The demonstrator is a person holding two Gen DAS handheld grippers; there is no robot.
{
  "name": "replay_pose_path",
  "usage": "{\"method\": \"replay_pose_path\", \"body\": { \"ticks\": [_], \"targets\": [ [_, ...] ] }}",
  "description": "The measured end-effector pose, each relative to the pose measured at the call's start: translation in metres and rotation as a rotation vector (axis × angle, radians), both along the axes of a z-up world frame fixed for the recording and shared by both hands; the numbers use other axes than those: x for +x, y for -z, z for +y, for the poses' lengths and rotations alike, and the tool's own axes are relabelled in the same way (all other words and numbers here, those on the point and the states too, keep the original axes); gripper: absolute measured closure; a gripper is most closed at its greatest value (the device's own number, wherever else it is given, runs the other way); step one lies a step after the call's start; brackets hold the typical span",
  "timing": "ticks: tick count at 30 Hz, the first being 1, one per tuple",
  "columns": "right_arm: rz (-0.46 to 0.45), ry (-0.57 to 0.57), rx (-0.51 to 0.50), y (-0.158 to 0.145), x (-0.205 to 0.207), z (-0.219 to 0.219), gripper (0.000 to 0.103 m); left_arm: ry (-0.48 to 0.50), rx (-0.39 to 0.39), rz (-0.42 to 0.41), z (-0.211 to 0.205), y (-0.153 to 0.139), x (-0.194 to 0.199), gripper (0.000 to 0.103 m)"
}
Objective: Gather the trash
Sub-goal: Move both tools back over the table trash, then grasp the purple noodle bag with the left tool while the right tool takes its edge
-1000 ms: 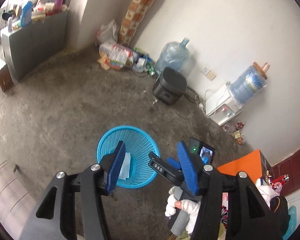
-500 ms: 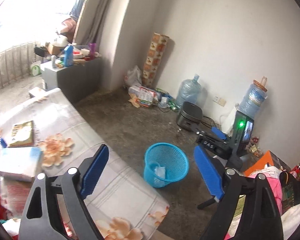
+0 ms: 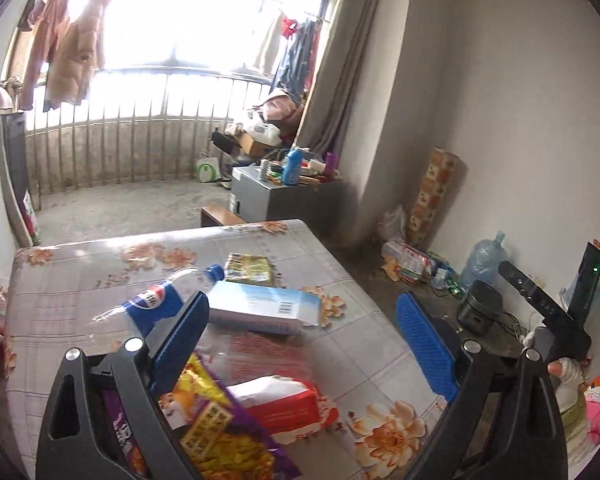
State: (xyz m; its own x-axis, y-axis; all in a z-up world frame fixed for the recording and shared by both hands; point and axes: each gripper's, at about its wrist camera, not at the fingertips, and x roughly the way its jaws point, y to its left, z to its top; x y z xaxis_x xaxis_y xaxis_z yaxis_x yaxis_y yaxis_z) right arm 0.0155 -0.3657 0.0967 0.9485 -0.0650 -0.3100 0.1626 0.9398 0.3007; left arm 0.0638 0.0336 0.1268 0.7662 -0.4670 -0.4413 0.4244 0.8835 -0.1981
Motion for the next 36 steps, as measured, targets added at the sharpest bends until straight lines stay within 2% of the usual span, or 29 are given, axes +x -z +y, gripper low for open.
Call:
{"method": "replay_pose_path", "body": {
  "ticks": [3,6,9,10,13,14,19,21,24,29,36],
  "targets": [
    [0.003,-0.185,0.091,0.000,0.010,0.023,0.007,-0.061,-0.006,0.011,0.032,0.005,-0.005,0.011],
    [0.059,-0.344,0.152,0.007,0.028,0.052,0.009,-0.103,-0.003,0.028,0.052,0.016,-0.011,0.012],
    [0.135,-0.473,0.238,0.020,0.046,0.076,0.020,-0.127,0.004,0.049,0.063,0.027,-0.014,0.017],
    [0.162,-0.509,0.269,0.024,0.051,0.084,0.027,-0.136,0.008,0.059,0.068,0.032,-0.014,0.019],
    [0.230,-0.602,0.349,0.031,0.057,0.107,0.038,-0.175,0.041,0.084,0.078,0.045,-0.013,0.027],
    [0.253,-0.636,0.368,0.033,0.062,0.113,0.044,-0.188,0.052,0.098,0.080,0.049,-0.009,0.033],
    [0.343,-0.802,0.395,0.027,0.054,0.170,0.058,-0.224,0.051,0.204,0.103,0.082,0.001,0.061],
    [0.391,-0.824,0.368,0.029,0.058,0.188,0.061,-0.225,0.041,0.244,0.110,0.097,0.005,0.072],
    [0.471,-0.832,0.344,0.035,0.070,0.204,0.065,-0.225,0.020,0.296,0.119,0.118,0.010,0.081],
    [0.578,-0.826,0.322,0.044,0.082,0.216,0.070,-0.217,0.004,0.342,0.127,0.140,0.018,0.087],
    [0.638,-0.845,0.305,0.049,0.088,0.234,0.075,-0.193,-0.029,0.400,0.131,0.161,0.021,0.090]
  ]
}}
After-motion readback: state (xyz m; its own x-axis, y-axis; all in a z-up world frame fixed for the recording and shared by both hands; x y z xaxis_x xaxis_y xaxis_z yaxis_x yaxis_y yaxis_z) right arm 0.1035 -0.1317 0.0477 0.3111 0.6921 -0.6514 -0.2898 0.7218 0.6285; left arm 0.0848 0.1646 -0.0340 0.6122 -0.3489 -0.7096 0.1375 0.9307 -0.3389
